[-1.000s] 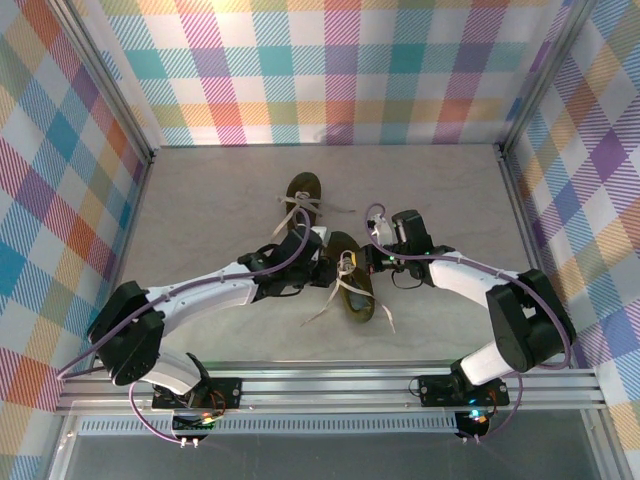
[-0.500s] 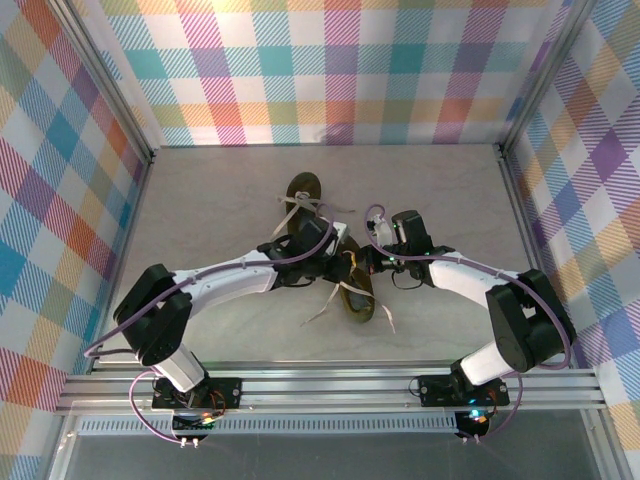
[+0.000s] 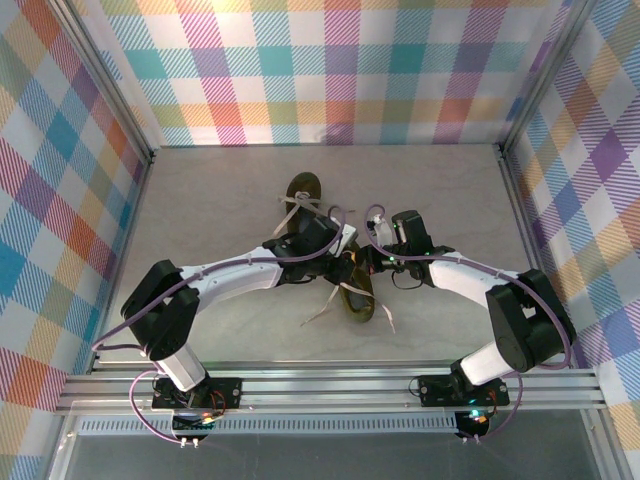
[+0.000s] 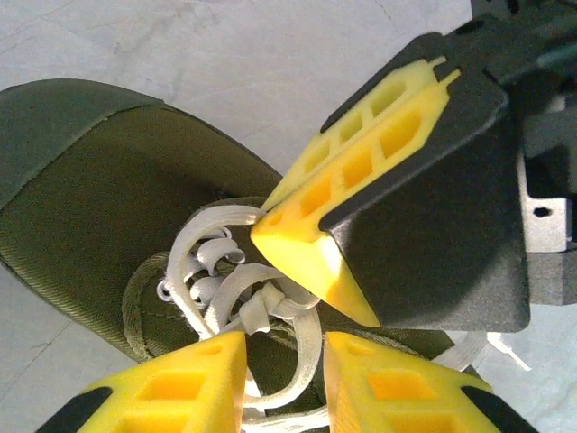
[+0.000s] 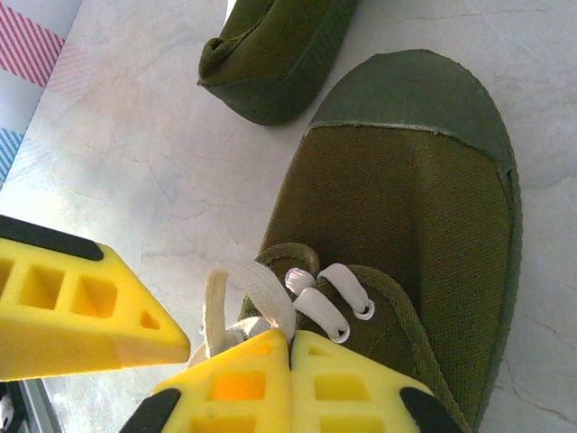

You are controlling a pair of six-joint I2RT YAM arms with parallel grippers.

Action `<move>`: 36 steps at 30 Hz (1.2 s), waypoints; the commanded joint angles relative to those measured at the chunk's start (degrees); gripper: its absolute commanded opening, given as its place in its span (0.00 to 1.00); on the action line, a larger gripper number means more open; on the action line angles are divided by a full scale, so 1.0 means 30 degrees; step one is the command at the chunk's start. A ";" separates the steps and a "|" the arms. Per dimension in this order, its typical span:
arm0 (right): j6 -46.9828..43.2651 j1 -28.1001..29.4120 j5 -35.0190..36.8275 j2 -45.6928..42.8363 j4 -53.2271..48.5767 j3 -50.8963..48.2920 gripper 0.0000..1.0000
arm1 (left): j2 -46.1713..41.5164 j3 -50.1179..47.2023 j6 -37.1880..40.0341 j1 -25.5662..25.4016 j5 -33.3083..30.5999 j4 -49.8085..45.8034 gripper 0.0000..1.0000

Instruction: Tie the shoes

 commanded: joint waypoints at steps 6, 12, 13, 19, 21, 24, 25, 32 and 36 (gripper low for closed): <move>-0.0386 0.0116 -0.0221 -0.0272 0.0191 -0.0041 0.00 | 0.0707 0.0549 0.1599 0.0071 0.0951 -0.0219 0.30; -0.0423 0.0116 -0.0213 -0.0263 0.0068 0.0021 0.00 | 0.1183 0.0746 0.1919 0.0059 0.0324 -0.0425 0.31; -0.0430 0.0116 -0.0230 -0.0242 0.0084 0.0069 0.00 | 0.1270 0.0780 0.2023 0.0071 0.0222 -0.0450 0.31; -0.0425 0.0116 -0.0224 -0.0212 -0.0054 0.0114 0.00 | 0.1610 0.0959 0.2304 0.0068 -0.0095 -0.0639 0.27; -0.0423 0.0112 -0.0194 -0.0225 0.0011 0.0144 0.00 | 0.1560 0.0908 0.2374 0.0064 -0.0157 -0.0655 0.23; -0.0423 0.0116 -0.0194 -0.0148 -0.0028 0.0178 0.00 | 0.1261 0.0787 0.2371 0.0068 -0.0306 -0.0620 0.12; -0.0423 0.0116 -0.0221 -0.0102 -0.0035 0.0200 0.00 | 0.1111 0.0755 0.2389 0.0063 -0.0331 -0.0629 0.08; -0.0424 0.0116 -0.0209 0.0106 0.0063 0.0246 0.00 | 0.0116 0.0428 0.2425 0.0101 -0.0083 -0.0676 0.00; -0.0366 0.0116 0.0159 0.0081 -0.0084 0.0241 0.00 | -0.0409 0.0162 0.2647 0.0094 0.0562 -0.0709 0.00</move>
